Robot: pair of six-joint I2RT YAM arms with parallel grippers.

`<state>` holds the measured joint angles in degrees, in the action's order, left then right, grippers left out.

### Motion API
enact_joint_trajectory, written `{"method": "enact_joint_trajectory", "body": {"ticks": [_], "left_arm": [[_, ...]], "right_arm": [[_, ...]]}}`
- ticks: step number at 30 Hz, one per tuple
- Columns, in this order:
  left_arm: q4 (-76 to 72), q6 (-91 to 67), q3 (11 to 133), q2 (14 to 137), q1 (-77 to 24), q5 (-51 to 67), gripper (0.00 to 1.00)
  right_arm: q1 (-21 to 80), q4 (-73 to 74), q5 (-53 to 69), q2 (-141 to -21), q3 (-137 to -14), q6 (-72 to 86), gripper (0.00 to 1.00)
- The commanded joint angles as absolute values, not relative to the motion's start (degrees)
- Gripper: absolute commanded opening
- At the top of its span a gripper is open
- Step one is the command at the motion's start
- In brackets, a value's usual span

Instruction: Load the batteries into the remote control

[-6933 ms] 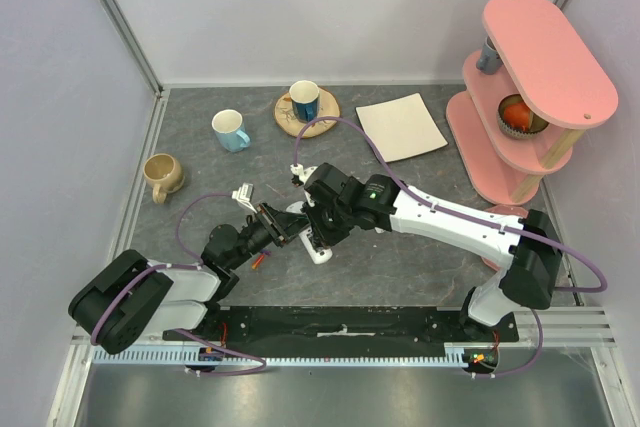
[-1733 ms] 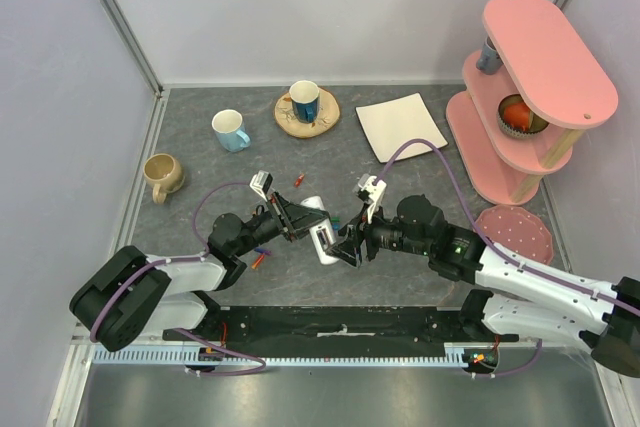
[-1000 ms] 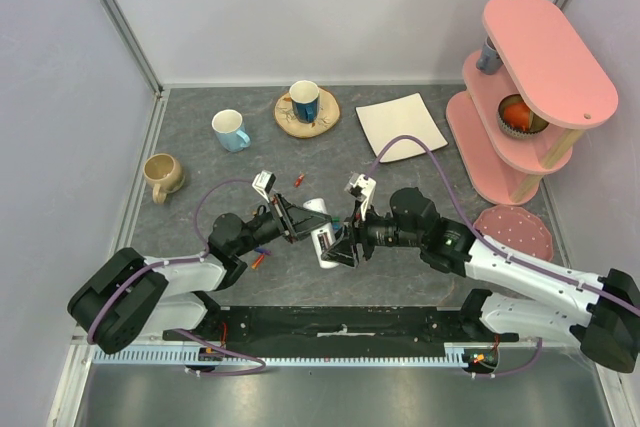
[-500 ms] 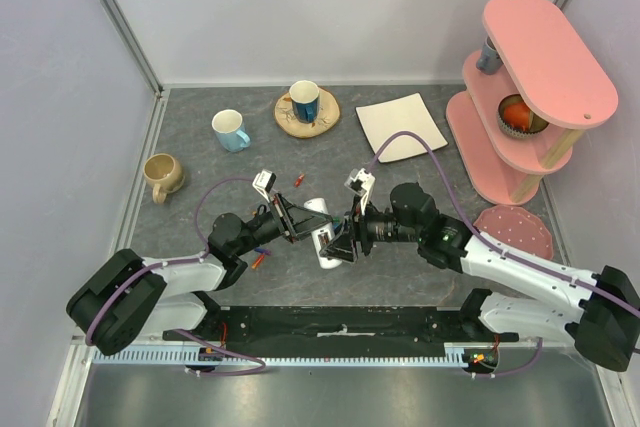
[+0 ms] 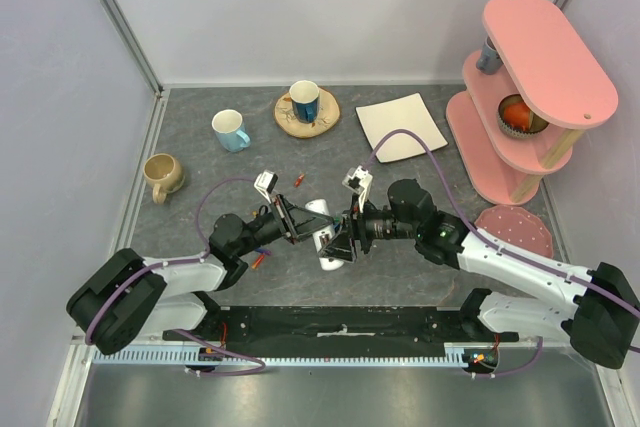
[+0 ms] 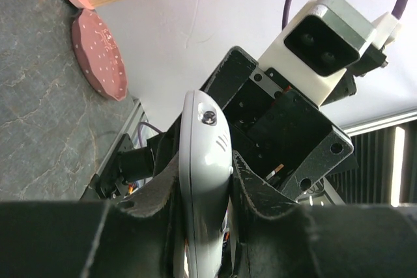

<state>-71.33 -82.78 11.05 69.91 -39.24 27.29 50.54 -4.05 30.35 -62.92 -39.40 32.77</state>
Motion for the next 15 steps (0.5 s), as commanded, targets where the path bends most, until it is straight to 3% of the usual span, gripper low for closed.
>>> {"method": "enact_joint_trajectory", "body": {"ticks": [1, 15], "left_arm": [[-95.4, -83.8, 12.0, 70.6, -40.7, 26.7, 0.02], [-94.4, -83.1, 12.1, 73.6, -40.7, 24.1, 0.02]], "right_arm": [[49.9, -0.7, 27.4, -63.5, -42.5, 30.3, 0.7], [49.8, 8.9, 24.9, -60.4, -48.1, 28.0, 0.76]]}}
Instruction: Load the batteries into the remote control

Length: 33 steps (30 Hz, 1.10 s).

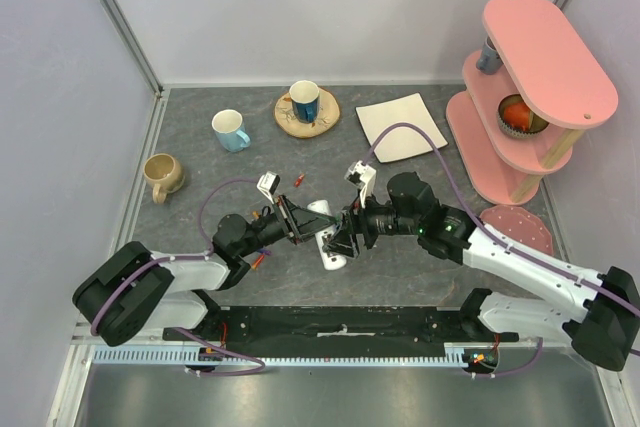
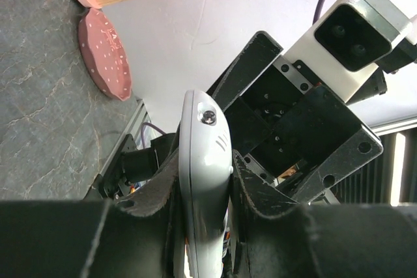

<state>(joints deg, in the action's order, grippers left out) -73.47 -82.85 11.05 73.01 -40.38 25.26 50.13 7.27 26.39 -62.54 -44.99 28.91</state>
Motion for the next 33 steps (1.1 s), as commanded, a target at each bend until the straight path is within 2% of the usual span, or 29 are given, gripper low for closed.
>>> {"method": "enact_joint_trajectory", "body": {"ticks": [1, 16, 33], "left_arm": [[-94.4, -83.1, 12.1, 73.6, -40.7, 24.3, 0.02], [-94.4, -82.7, 12.3, 72.7, -40.7, 26.2, 0.02], [-94.4, -82.4, 12.7, 72.2, -40.7, 26.7, 0.02]], "right_arm": [[49.8, 8.8, 24.5, -59.9, -48.2, 28.6, 0.77], [48.2, 5.9, 14.6, -57.6, -45.7, 33.1, 0.75], [47.0, 4.3, 18.9, -60.8, -44.2, 33.9, 0.72]]}}
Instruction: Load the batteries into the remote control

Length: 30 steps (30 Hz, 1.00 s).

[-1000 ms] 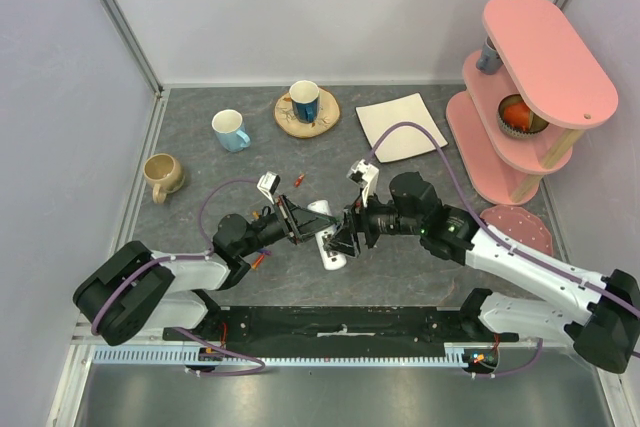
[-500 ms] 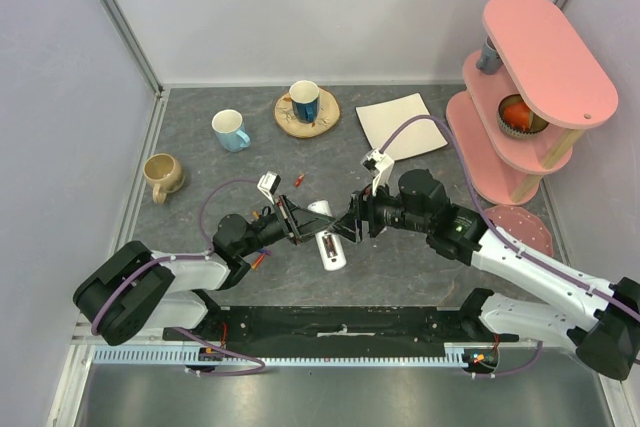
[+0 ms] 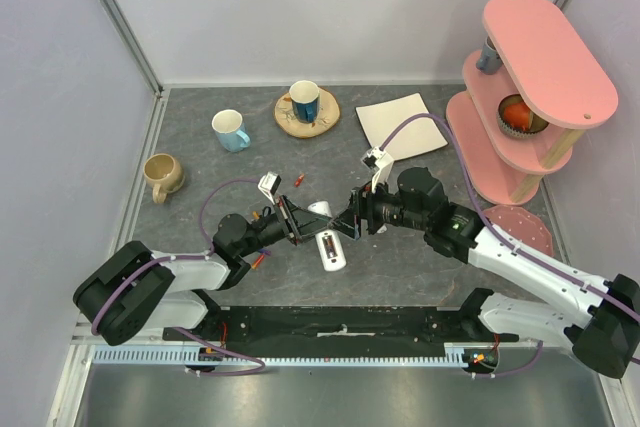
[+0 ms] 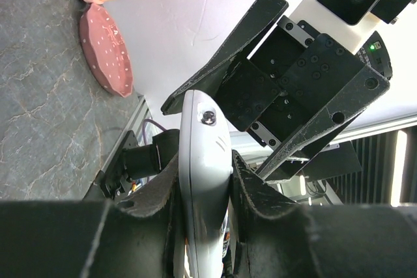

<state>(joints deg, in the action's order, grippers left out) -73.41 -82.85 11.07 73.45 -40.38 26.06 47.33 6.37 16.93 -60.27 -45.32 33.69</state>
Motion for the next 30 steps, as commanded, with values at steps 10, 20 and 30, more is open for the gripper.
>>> {"method": "enact_joint_trajectory", "body": {"ticks": [10, 20, 30], "left_arm": [[-94.3, -82.7, 12.7, 72.9, -40.7, 26.2, 0.02], [-94.3, -82.7, 13.2, 73.0, -40.7, 26.5, 0.02], [-94.0, -82.6, 12.6, 73.3, -40.7, 26.0, 0.02]], "right_arm": [[47.1, 4.5, 20.4, -59.2, -42.6, 33.9, 0.71], [47.1, 4.4, 20.7, -59.1, -41.7, 34.3, 0.71], [47.1, 4.3, 18.9, -58.8, -42.1, 35.0, 0.73]]}}
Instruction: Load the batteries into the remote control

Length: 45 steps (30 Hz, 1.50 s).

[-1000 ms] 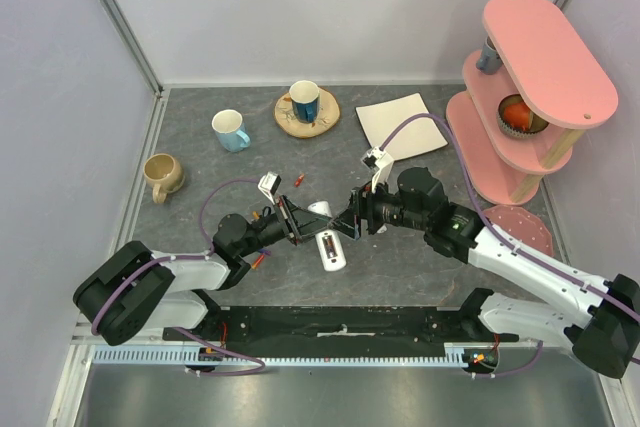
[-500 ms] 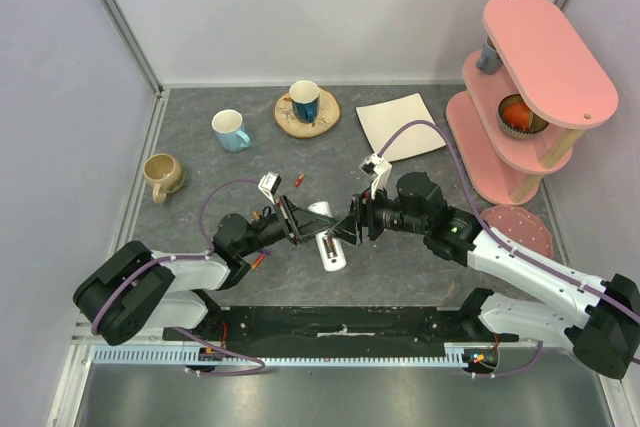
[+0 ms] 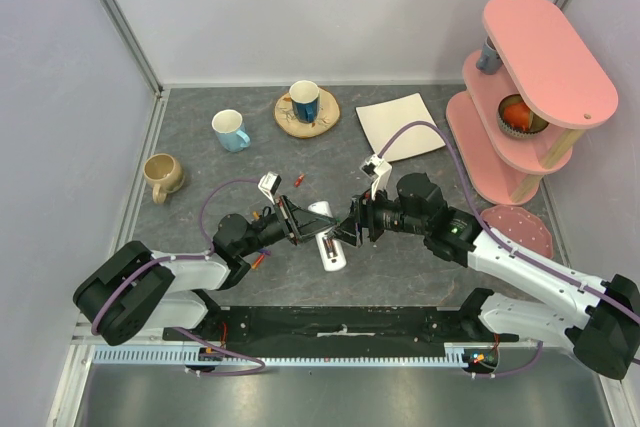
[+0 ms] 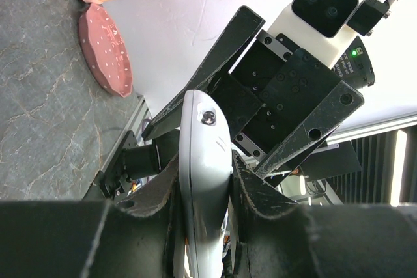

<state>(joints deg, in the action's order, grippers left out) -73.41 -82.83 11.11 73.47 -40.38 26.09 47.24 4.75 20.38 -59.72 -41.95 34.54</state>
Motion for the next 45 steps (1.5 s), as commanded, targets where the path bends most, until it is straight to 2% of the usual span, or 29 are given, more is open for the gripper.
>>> {"method": "enact_joint_trajectory", "body": {"ticks": [1, 5, 12, 16, 21, 28, 33, 45], "left_arm": [[-94.0, -82.5, 12.4, 73.2, -40.7, 25.9, 0.02], [-92.4, -82.1, 11.9, 73.2, -40.7, 24.7, 0.02], [-86.9, -81.0, 11.8, 72.2, -40.7, 21.9, 0.02], [-83.3, -80.1, 11.6, 70.9, -40.7, 20.2, 0.02], [-78.6, -78.6, 12.0, 69.2, -40.6, 18.2, 0.02], [-66.9, -76.1, 14.8, 66.5, -40.7, 16.1, 0.02], [-58.3, -75.1, 16.1, 64.1, -40.7, 14.8, 0.02], [-54.3, -74.1, 16.2, 62.3, -40.7, 13.4, 0.02]], "right_arm": [[47.1, 4.7, 18.2, -58.6, -42.4, 35.3, 0.73], [47.0, 6.8, 16.5, -57.3, -44.5, 35.5, 0.74], [47.0, 15.8, 12.3, -56.6, -50.8, 31.6, 0.68], [47.4, 22.0, 12.2, -59.1, -56.4, 28.9, 0.59], [49.6, 28.2, 10.6, -60.9, -63.1, 26.8, 0.52], [57.4, 32.8, 4.4, -65.3, -66.9, 25.1, 0.53], [58.9, 32.7, 2.3, -66.4, -68.0, 25.2, 0.52], [60.4, 33.0, 1.4, -69.0, -68.6, 24.7, 0.47]]}}
